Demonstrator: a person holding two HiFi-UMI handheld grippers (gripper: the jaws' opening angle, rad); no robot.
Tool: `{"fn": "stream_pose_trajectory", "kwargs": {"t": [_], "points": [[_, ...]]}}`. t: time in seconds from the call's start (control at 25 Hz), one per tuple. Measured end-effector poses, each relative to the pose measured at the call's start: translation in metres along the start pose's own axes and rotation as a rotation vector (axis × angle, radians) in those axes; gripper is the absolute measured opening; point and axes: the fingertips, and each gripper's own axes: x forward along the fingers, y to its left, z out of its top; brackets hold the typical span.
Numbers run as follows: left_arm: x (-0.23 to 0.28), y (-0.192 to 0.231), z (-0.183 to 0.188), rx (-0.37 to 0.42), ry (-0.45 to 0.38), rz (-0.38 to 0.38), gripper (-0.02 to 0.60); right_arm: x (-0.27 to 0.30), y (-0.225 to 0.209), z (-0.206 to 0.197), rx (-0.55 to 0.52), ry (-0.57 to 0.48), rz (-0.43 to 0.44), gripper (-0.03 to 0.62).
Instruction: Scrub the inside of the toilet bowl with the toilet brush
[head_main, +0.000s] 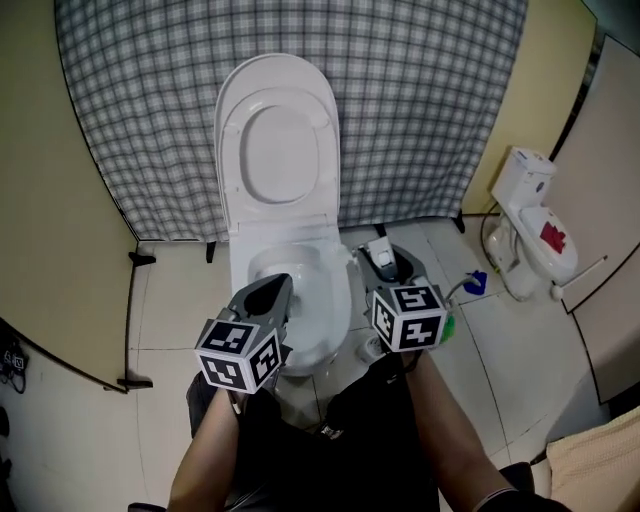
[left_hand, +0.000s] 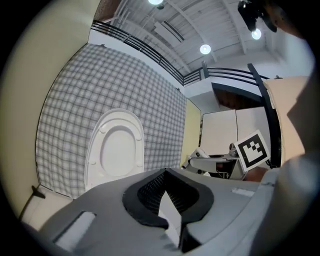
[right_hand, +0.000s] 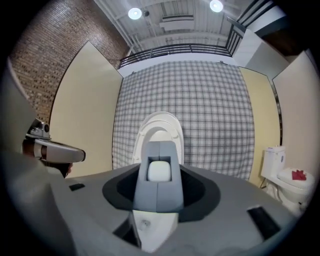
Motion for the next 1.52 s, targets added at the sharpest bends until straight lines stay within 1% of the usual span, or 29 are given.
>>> {"fn": "stream_pose_trajectory", "kwargs": {"t": [0.16, 0.32, 0.44, 0.56, 0.8, 0.92, 1.04, 1.12, 1.24, 1.4, 1.52], "points": [[-0.028, 0.013, 0.01, 0.009, -0.001, 0.044, 0.009, 0.002, 0.031, 0.016, -0.016, -0.019, 0.05, 0.204], [-0.05, 0.033, 0.024, 0.015, 0.011, 0.093, 0.009, 0.014, 0.063, 0.029, -0.024, -0.013, 0.111, 0.204], [-0.056, 0.05, 0.012, 0.002, 0.009, 0.116, 0.009, 0.028, 0.085, 0.013, -0.045, 0.005, 0.157, 0.204], [-0.05, 0.067, 0.0, -0.006, 0.009, 0.121, 0.009, 0.047, 0.098, -0.003, -0.059, 0.018, 0.192, 0.204], [-0.022, 0.094, -0.026, -0.049, 0.056, 0.131, 0.009, 0.09, 0.107, -0.032, -0.043, 0.076, 0.242, 0.204], [-0.011, 0.107, -0.033, -0.058, 0.062, 0.149, 0.009, 0.112, 0.111, -0.044, -0.042, 0.093, 0.263, 0.204], [-0.004, 0.114, -0.047, -0.075, 0.066, 0.162, 0.009, 0.128, 0.117, -0.064, -0.033, 0.117, 0.285, 0.204], [0.002, 0.119, -0.055, -0.068, 0.069, 0.16, 0.009, 0.138, 0.123, -0.076, -0.024, 0.129, 0.301, 0.204], [0.014, 0.133, -0.064, -0.058, 0.059, 0.165, 0.009, 0.156, 0.133, -0.087, -0.014, 0.128, 0.326, 0.204], [0.026, 0.148, -0.079, -0.083, 0.031, 0.179, 0.009, 0.176, 0.143, -0.103, 0.005, 0.128, 0.346, 0.204], [0.03, 0.152, -0.096, -0.115, 0.032, 0.18, 0.009, 0.185, 0.147, -0.122, 0.039, 0.153, 0.355, 0.204]]}}
